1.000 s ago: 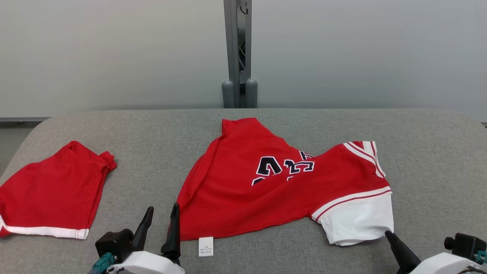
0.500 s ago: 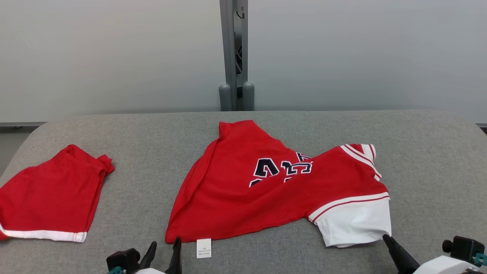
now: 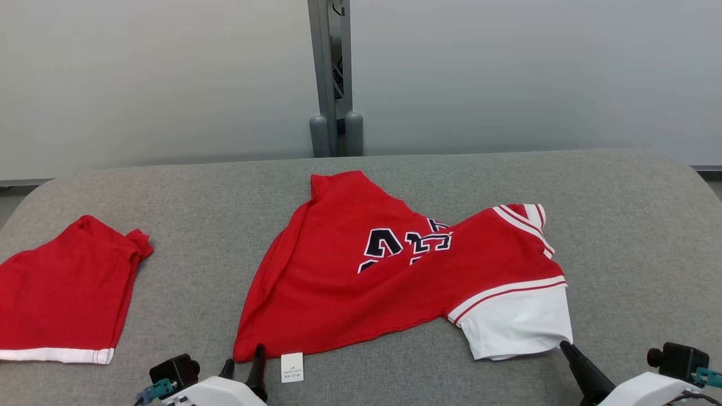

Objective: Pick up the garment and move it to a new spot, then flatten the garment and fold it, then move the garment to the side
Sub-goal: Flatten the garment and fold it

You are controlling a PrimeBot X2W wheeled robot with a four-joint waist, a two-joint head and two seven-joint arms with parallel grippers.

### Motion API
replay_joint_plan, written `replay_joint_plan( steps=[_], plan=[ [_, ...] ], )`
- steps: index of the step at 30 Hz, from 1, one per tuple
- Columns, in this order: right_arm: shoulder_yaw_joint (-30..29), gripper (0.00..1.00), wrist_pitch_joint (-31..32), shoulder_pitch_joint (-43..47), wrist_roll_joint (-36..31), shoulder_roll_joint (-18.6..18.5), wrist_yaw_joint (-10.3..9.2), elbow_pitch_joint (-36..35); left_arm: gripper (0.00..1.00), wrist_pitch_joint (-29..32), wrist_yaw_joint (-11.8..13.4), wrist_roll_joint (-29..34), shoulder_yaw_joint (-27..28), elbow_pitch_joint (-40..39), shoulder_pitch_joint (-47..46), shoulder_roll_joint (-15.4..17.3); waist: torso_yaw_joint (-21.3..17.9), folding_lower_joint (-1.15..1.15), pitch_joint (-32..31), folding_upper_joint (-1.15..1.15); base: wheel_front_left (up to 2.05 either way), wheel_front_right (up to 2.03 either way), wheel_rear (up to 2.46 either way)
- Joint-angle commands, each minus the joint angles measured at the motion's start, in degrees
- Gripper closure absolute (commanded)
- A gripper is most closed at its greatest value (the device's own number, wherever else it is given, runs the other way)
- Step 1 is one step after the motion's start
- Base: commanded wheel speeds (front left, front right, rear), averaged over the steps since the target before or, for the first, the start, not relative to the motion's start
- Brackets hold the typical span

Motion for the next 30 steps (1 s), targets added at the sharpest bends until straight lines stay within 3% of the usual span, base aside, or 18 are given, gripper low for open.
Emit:
replay_joint_plan(
  steps=[1, 12, 13, 14, 15, 23, 30],
  plan=[
    [0.2, 1.00, -0.6, -0.6, 0.4, -0.5, -0.02, 0.3, 0.00, 0.0, -0.1, -1.5, -0.6, 0.7, -1.0, 0.2, -0.1, 0.00, 0.1, 0.00, 0.00, 0.00, 0.00],
    [2.7, 1.00, -1.9, -1.9, 1.9, -1.2, -0.02, 0.9, 0.00, 0.2, -0.1, -10.3, -7.3, 4.8, -3.6, 0.1, -0.3, 0.00, 0.5, 0.00, 0.00, 0.00, 0.00],
    [2.9, 1.00, -1.9, -1.9, 2.0, -1.3, -0.02, 1.0, 0.04, 0.3, -0.3, -11.0, -7.9, 5.0, -3.8, 0.1, -0.3, 0.00, 0.5, 0.00, 0.00, 0.00, 0.00],
    [3.1, 1.00, -2.0, -2.0, 2.1, -1.3, -0.02, 1.1, 0.78, 0.4, -0.4, -11.5, -8.4, 5.3, -3.9, 0.1, -0.3, 0.00, 0.5, 0.00, 0.00, 0.00, 0.00],
    [3.2, 1.00, -2.1, -2.0, 2.3, -1.3, -0.02, 1.2, 1.00, 0.3, -0.4, -11.8, -8.9, 5.4, -4.1, 0.0, -0.3, 0.00, 0.5, 0.00, 0.00, 0.00, 0.00],
    [4.4, 1.00, -2.5, -2.3, 4.1, -1.5, -0.02, 1.0, 1.00, -0.7, -2.0, -12.9, -9.5, 5.6, -5.4, 0.3, -0.2, 0.00, 0.0, 0.00, 0.00, 0.00, 0.00],
    [3.0, 1.00, -3.0, -3.3, 8.6, -2.6, -0.02, -2.8, 1.00, -0.8, -4.6, -6.7, -3.6, 1.6, -4.1, 0.4, -0.1, 0.00, -1.3, 0.00, 0.00, 0.00, 0.00]
  ],
)
